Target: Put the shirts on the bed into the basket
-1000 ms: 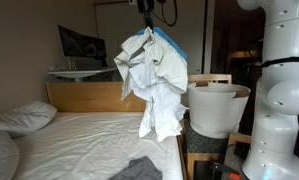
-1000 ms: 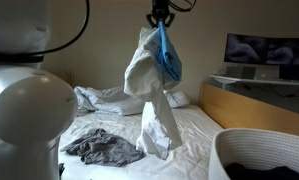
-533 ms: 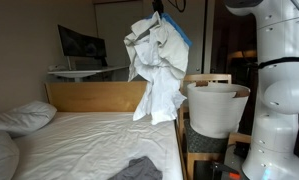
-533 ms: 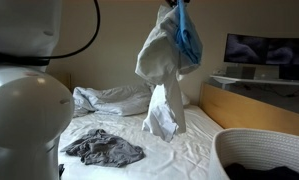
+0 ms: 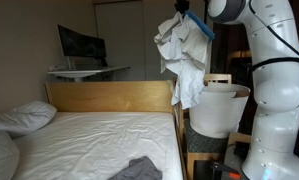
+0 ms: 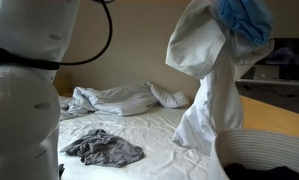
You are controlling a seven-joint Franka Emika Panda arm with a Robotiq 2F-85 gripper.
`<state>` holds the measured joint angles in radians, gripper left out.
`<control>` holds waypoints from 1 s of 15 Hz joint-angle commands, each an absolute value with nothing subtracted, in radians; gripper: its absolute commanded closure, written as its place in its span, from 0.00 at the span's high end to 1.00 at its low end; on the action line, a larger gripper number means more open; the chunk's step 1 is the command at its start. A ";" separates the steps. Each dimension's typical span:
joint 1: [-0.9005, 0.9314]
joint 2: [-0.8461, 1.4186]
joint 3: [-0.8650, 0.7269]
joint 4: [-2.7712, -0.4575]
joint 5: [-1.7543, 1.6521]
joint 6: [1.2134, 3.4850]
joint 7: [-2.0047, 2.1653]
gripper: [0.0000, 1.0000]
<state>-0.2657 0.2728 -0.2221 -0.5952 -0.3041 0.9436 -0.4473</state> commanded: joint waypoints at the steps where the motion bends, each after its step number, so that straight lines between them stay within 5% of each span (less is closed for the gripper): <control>1: -0.365 0.329 -0.260 -0.433 -0.290 0.897 -0.409 0.09; 15: -0.652 0.291 -0.295 -0.432 -0.133 0.971 -0.167 0.09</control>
